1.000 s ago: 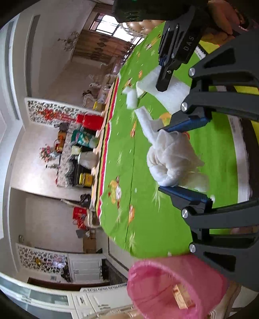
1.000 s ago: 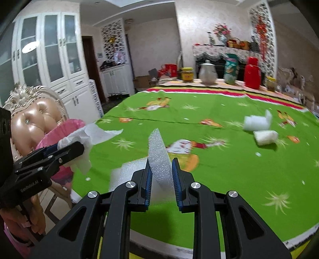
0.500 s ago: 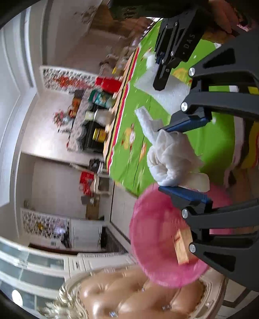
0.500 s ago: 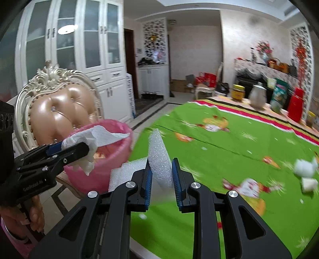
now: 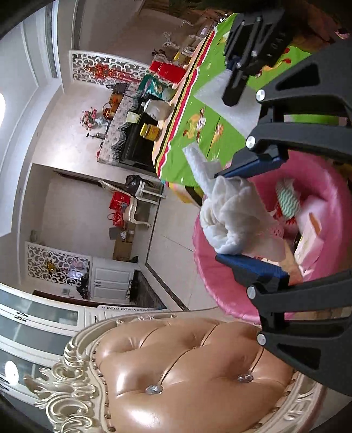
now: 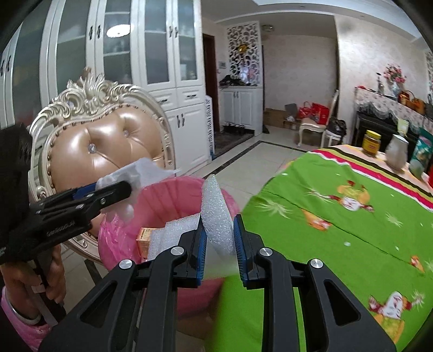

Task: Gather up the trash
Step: 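Carry the tissue and foam sheet with both tools over the pink bin, then open the left tool to drop the tissue while the right tool drops the foam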

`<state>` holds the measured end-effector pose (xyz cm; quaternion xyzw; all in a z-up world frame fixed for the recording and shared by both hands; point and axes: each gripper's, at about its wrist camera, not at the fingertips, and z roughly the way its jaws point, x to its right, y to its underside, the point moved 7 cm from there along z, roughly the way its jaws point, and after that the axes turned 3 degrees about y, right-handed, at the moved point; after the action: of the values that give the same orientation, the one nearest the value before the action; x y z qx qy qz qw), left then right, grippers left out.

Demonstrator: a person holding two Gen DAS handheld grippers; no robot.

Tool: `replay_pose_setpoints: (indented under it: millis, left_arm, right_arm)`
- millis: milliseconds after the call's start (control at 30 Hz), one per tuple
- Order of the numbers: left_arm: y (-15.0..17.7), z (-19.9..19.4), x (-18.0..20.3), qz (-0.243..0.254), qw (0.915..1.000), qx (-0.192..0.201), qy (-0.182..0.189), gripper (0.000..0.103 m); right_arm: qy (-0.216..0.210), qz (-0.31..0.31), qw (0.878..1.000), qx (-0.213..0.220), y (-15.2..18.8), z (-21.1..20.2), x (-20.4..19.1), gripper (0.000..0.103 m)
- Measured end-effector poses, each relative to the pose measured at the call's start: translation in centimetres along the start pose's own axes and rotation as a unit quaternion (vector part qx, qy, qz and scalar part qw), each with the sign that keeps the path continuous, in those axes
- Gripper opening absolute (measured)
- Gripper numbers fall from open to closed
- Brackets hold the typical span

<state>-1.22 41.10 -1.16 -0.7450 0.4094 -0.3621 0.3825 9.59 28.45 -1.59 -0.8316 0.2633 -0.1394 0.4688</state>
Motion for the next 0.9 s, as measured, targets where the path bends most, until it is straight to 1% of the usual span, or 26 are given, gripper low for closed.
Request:
replay_pose_setpoints:
  millis: [167, 200, 233, 267, 333, 367, 400, 433, 467, 500, 633, 767, 833, 900]
  left_arm:
    - [-0.8, 2.2, -1.7, -0.014, 0.9998, -0.007, -0.008, 0.053]
    - [-0.9, 2.5, -2.0, -0.017, 0.9998, -0.006, -0.006, 0.054]
    - [-1.1, 2.9, -2.2, -0.019, 0.9998, -0.005, -0.004, 0.06]
    - [-1.3, 3.3, -2.5, -0.021, 0.9997, -0.005, -0.006, 0.064]
    - [-1.4, 3.3, -3.0, -0.033, 0.9992, 0.0, -0.021, 0.08]
    - [-1.5, 3.1, -3.3, -0.041, 0.9988, 0.007, -0.026, 0.084]
    - [-1.4, 2.9, -3.6, -0.045, 0.9985, 0.013, -0.029, 0.091]
    - [-1.3, 2.6, -3.6, -0.044, 0.9983, 0.018, -0.033, 0.095]
    - [-1.3, 2.3, -3.5, -0.04, 0.9982, 0.021, -0.039, 0.096]
    - [-1.2, 2.2, -3.4, -0.036, 0.9982, 0.024, -0.042, 0.097]
    - [-0.7, 1.3, -2.1, -0.012, 0.9979, 0.031, -0.057, 0.098]
    - [-0.8, 0.3, -0.9, -0.015, 0.9972, 0.043, -0.06, 0.098]
    - [-0.8, -0.4, -0.3, -0.017, 0.9973, 0.049, -0.052, 0.098]
    - [-1.0, -0.9, 1.0, -0.008, 0.9978, 0.051, -0.042, 0.098]
  right_arm:
    - [-0.018, -0.009, 1.0, -0.02, 0.3, 3.1, -1.7, 0.024]
    - [-0.027, -0.009, 0.999, -0.021, 0.3, 3.7, -2.1, 0.024]
    - [-0.034, -0.011, 0.999, -0.024, 0.5, 4.0, -2.3, 0.024]
    - [-0.035, -0.013, 0.999, -0.031, 0.6, 4.5, -2.4, 0.024]
    - [-0.033, -0.006, 0.999, -0.039, 1.1, 4.7, -2.0, 0.026]
    - [-0.036, 0.001, 0.999, -0.041, 1.2, 4.6, -1.8, 0.028]
    - [-0.039, 0.007, 0.998, -0.042, 1.4, 4.4, -1.3, 0.037]
    - [-0.043, 0.015, 0.998, -0.039, 1.6, 4.0, -0.9, 0.057]
    - [-0.042, 0.026, 0.998, -0.029, 1.6, 3.4, -0.2, 0.062]
    - [-0.041, 0.031, 0.998, -0.02, 1.5, 2.9, 0.1, 0.064]
    - [-0.034, 0.044, 0.998, -0.001, 1.5, 0.6, 1.9, 0.064]
    - [-0.034, 0.064, 0.997, 0.009, 0.9, -0.4, 3.0, 0.064]
    - [-0.036, 0.069, 0.997, 0.018, 0.5, -1.1, 3.4, 0.064]
    - [-0.03, 0.068, 0.997, 0.027, 0.4, -2.2, 4.0, 0.064]
